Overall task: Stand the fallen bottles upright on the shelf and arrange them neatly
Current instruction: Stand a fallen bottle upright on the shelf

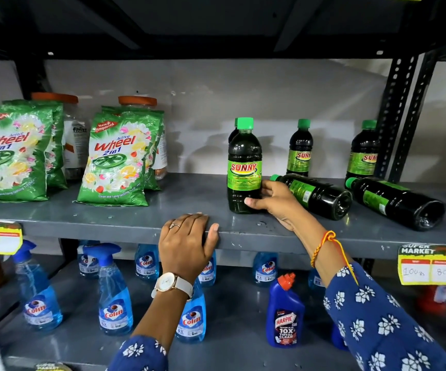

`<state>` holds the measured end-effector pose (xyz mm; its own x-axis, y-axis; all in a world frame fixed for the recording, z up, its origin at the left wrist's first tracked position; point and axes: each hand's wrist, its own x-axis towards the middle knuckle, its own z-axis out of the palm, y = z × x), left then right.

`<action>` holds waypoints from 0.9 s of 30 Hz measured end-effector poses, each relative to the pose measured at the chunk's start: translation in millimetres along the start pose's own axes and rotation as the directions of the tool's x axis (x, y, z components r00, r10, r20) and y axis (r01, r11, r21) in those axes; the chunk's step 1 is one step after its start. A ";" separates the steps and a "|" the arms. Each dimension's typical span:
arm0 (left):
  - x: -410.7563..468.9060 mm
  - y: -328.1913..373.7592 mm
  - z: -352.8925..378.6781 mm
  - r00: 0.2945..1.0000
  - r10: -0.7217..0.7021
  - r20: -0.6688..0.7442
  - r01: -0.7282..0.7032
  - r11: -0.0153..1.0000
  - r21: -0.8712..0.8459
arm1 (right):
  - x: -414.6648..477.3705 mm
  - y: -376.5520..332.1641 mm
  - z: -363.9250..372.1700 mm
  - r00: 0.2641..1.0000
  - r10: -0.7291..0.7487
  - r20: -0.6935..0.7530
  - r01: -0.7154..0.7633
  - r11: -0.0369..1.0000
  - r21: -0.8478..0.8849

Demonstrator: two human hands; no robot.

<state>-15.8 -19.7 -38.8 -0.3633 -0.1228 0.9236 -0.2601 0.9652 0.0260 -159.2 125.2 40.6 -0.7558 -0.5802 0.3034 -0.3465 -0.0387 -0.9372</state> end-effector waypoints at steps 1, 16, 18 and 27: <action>-0.1 0.0 0.3 1.000 -0.004 -0.003 0.004 1.000 -0.001 | -0.3 0.1 -1.0 1.000 0.000 0.010 0.000 1.000 0.022; 0.4 3.2 -0.6 0.996 -0.059 0.066 0.059 0.998 -0.006 | -24.0 -5.3 -1.5 0.997 -0.076 0.017 0.078 0.963 -0.257; -0.4 3.8 -0.4 0.996 -0.060 0.066 0.061 0.998 -0.007 | -31.4 -5.8 -2.7 0.995 -0.095 0.024 0.098 0.960 -0.262; -1.2 6.3 -3.8 0.993 -0.083 0.081 0.083 0.997 0.007 | -47.3 -9.2 -1.3 0.989 -0.147 0.027 0.147 0.934 -0.324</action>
<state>-13.5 -12.6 -38.3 -0.4116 -0.2211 0.8842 -0.2959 0.9500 0.0998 -121.0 154.0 35.1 -0.6818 -0.5896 0.4330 -0.6154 0.1422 -0.7753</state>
